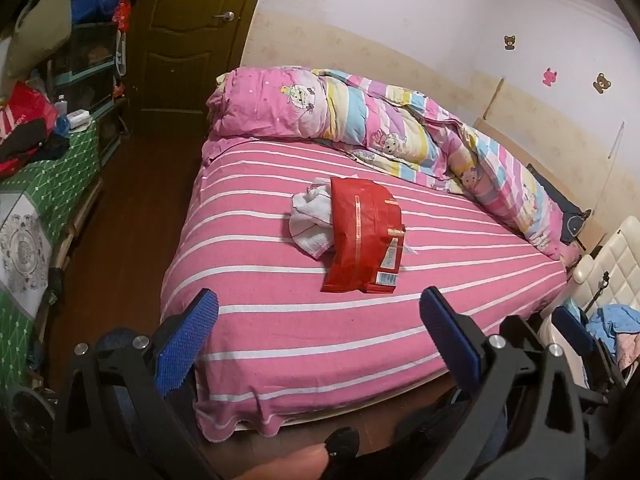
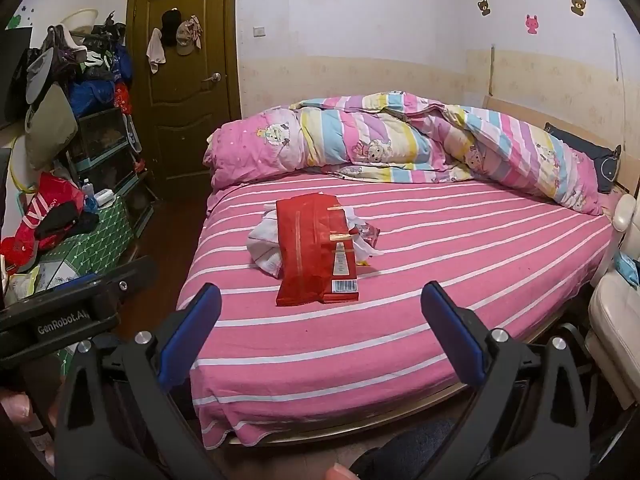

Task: Collect trash

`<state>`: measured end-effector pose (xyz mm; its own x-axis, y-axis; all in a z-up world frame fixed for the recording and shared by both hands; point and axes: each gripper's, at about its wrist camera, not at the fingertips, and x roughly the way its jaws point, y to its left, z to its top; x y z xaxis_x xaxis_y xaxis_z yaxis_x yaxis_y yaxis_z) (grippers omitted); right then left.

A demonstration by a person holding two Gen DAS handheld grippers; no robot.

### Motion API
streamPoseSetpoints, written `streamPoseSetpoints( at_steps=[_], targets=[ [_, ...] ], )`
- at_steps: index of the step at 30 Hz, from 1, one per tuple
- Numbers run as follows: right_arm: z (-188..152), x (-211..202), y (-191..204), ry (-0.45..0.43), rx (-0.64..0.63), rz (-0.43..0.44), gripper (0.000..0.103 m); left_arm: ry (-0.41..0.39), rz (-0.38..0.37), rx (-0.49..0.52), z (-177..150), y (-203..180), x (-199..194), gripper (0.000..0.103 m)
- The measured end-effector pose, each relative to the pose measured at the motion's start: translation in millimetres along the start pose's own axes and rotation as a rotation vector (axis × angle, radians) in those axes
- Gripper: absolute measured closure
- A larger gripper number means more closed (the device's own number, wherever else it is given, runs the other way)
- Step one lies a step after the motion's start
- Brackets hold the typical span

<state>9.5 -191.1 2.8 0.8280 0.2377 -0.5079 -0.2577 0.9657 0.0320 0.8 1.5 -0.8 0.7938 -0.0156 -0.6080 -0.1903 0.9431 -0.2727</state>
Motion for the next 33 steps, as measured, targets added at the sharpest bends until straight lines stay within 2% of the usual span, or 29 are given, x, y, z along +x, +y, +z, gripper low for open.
streamPoseSetpoints(
  at_steps=[33],
  targets=[
    [-4.4,-2.3,7.9,0.005,0.001,0.014,0.004,-0.001,-0.005,-0.007,-1.6,-2.0,-5.2,0.005]
  ],
)
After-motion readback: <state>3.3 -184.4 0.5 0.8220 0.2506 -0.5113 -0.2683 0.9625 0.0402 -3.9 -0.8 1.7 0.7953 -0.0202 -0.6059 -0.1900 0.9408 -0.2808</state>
